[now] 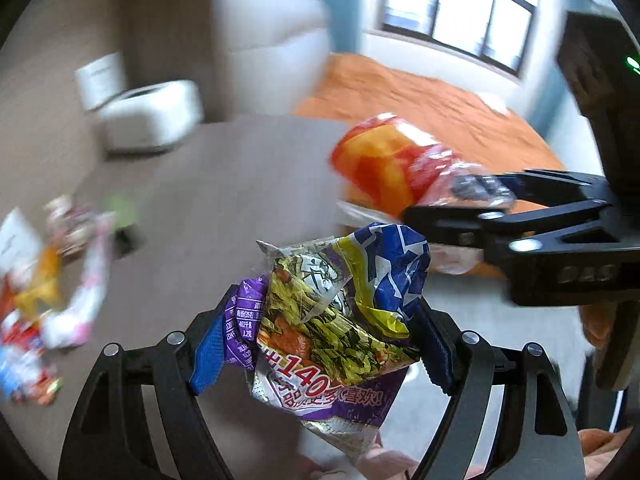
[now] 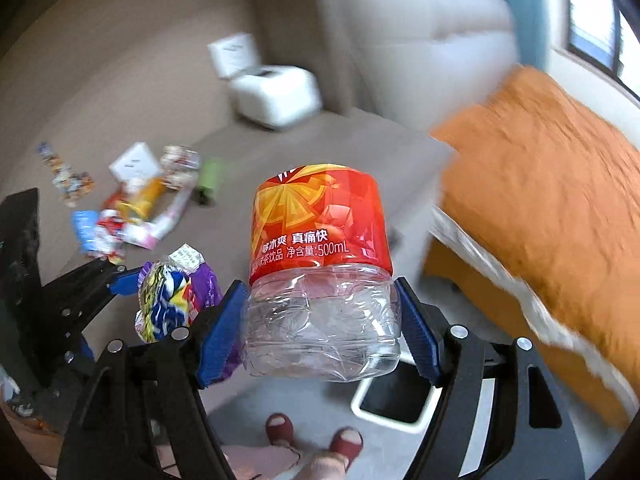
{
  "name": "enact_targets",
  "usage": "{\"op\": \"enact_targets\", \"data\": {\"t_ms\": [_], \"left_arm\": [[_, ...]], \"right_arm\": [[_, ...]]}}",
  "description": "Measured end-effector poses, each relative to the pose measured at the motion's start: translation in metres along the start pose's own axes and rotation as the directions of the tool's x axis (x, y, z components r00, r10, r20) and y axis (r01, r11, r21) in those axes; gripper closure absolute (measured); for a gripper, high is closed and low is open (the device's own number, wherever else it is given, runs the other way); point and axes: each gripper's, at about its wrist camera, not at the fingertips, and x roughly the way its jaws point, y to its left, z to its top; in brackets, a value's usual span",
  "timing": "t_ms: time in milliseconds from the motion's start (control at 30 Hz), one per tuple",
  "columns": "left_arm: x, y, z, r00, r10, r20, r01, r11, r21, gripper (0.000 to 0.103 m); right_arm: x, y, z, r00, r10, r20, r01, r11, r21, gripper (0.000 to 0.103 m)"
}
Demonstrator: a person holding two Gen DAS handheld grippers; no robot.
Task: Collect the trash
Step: 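Carry the bottle and snack bag over the white trash bin with both tools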
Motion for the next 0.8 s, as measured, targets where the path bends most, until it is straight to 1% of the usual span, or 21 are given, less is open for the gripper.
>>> {"op": "enact_targets", "data": {"t_ms": [67, 100, 133, 167, 200, 267, 333, 367, 400, 467, 500, 567, 633, 667, 700, 800], "left_arm": [[0.024, -0.032, 0.0, 0.997, -0.06, -0.038, 0.062, 0.997, 0.051, 0.025], [0.037, -0.043, -0.002, 0.996, -0.072, -0.06, 0.076, 0.995, 0.064, 0.025], [0.057, -0.055, -0.006, 0.991, -0.092, -0.097, 0.099, 0.992, 0.072, 0.025], [0.07, -0.061, -0.01, 0.987, -0.11, -0.119, 0.119, 0.99, 0.069, 0.025], [0.09, -0.07, -0.016, 0.979, -0.128, -0.158, 0.139, 0.988, 0.061, 0.025], [0.118, -0.086, -0.027, 0.972, -0.133, -0.194, 0.151, 0.986, 0.078, 0.025], [0.153, -0.097, -0.042, 0.965, -0.117, -0.234, 0.145, 0.984, 0.107, 0.025], [0.177, -0.103, -0.053, 0.957, -0.117, -0.266, 0.15, 0.983, 0.105, 0.025], [0.194, -0.104, -0.062, 0.949, -0.122, -0.292, 0.157, 0.983, 0.097, 0.025], [0.243, -0.105, -0.084, 0.928, -0.137, -0.346, 0.171, 0.983, 0.071, 0.026], [0.262, -0.107, -0.094, 0.921, -0.142, -0.363, 0.177, 0.982, 0.065, 0.026], [0.307, -0.111, -0.118, 0.907, -0.138, -0.399, 0.178, 0.982, 0.065, 0.026], [0.347, -0.111, -0.143, 0.892, -0.128, -0.434, 0.176, 0.982, 0.071, 0.026], [0.364, -0.11, -0.157, 0.886, -0.119, -0.449, 0.168, 0.983, 0.071, 0.026], [0.378, -0.109, -0.168, 0.879, -0.116, -0.462, 0.164, 0.984, 0.066, 0.026], [0.423, -0.098, -0.201, 0.858, -0.11, -0.501, 0.15, 0.988, 0.041, 0.025]], "right_arm": [[0.004, -0.021, -0.016, 0.999, -0.03, -0.028, 0.031, 0.998, 0.052, 0.029], [0.009, -0.036, -0.026, 0.998, -0.047, -0.05, 0.051, 0.994, 0.092, 0.029], [0.013, -0.047, -0.034, 0.996, -0.061, -0.066, 0.069, 0.991, 0.119, 0.029], [0.019, -0.059, -0.044, 0.994, -0.074, -0.084, 0.086, 0.985, 0.15, 0.029], [0.032, -0.077, -0.058, 0.99, -0.081, -0.111, 0.103, 0.974, 0.202, 0.029], [0.047, -0.097, -0.074, 0.987, -0.085, -0.137, 0.117, 0.961, 0.25, 0.029], [0.073, -0.119, -0.096, 0.979, -0.095, -0.178, 0.144, 0.947, 0.287, 0.029], [0.086, -0.128, -0.106, 0.976, -0.094, -0.198, 0.152, 0.94, 0.305, 0.029], [0.106, -0.14, -0.12, 0.972, -0.079, -0.222, 0.152, 0.931, 0.332, 0.029], [0.139, -0.158, -0.143, 0.964, -0.065, -0.259, 0.16, 0.917, 0.365, 0.029], [0.162, -0.17, -0.161, 0.958, -0.053, -0.281, 0.162, 0.911, 0.379, 0.029], [0.198, -0.183, -0.184, 0.948, -0.038, -0.315, 0.167, 0.905, 0.392, 0.029], [0.244, -0.2, -0.214, 0.935, -0.023, -0.353, 0.177, 0.895, 0.411, 0.029], [0.257, -0.208, -0.223, 0.932, -0.017, -0.362, 0.178, 0.892, 0.416, 0.029], [0.278, -0.216, -0.238, 0.925, -0.01, -0.38, 0.183, 0.887, 0.423, 0.029], [0.324, -0.232, -0.271, 0.909, 0.016, -0.417, 0.185, 0.88, 0.438, 0.029]]}}
